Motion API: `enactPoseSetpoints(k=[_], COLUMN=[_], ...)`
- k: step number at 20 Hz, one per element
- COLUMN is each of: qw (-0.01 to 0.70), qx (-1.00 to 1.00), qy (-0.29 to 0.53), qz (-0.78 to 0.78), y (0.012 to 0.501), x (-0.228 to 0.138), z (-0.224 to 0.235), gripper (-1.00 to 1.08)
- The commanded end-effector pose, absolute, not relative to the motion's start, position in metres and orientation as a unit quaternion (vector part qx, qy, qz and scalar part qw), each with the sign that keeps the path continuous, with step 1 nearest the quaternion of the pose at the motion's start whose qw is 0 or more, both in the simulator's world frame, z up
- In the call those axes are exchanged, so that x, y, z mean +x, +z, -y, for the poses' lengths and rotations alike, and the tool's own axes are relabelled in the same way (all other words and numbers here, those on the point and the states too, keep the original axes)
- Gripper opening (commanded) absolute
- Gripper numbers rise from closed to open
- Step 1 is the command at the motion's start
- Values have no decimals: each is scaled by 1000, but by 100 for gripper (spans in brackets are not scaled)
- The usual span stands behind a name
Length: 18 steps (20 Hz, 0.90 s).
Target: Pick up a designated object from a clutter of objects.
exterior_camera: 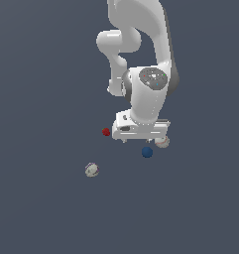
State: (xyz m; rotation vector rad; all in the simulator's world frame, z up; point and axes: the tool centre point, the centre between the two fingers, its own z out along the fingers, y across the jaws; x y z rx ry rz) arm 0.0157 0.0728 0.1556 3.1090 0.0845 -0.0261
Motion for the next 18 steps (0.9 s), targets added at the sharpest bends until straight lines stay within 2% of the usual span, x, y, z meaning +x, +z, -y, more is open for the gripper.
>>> enactPoseSetpoints(k=[1, 9, 18], qw=[12, 3, 0], qx=[999, 999, 999], qy=[-5, -1, -1], qz=[-29, -34, -35], y=[134, 91, 81], x=[14, 6, 3], z=[-92, -131, -139], gripper=[100, 100, 100])
